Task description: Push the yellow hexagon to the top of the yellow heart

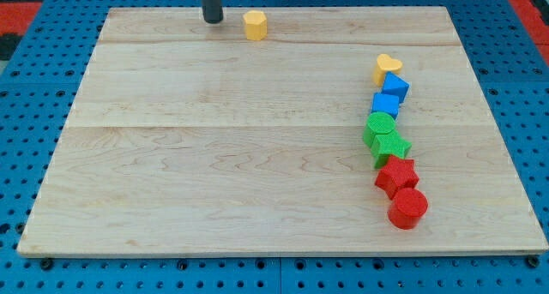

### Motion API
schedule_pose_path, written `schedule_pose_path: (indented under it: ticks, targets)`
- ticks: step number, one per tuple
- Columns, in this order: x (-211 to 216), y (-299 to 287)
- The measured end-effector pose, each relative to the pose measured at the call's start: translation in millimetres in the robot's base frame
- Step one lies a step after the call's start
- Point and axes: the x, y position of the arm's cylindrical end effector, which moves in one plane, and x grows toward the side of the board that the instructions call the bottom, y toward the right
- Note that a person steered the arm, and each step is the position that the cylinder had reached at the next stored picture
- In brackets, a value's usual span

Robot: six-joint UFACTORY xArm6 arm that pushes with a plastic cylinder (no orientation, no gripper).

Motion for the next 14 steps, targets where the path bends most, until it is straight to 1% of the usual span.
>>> schedule_pose_path:
  ticks: [1, 2, 3, 4, 5, 6, 8, 9, 10, 13, 14]
  targets:
    - [20.9, 48.1]
    - [13.3, 63.1]
    - [-6.9, 16.0]
    - [-9.5, 98.1]
    - [29.2, 187.3]
    - [34.1, 214.1]
    - [36.9, 230.3]
    - [38.4, 214.7]
    - [52.5, 209.5]
    - [58.1, 214.0]
    - [58.1, 233.7]
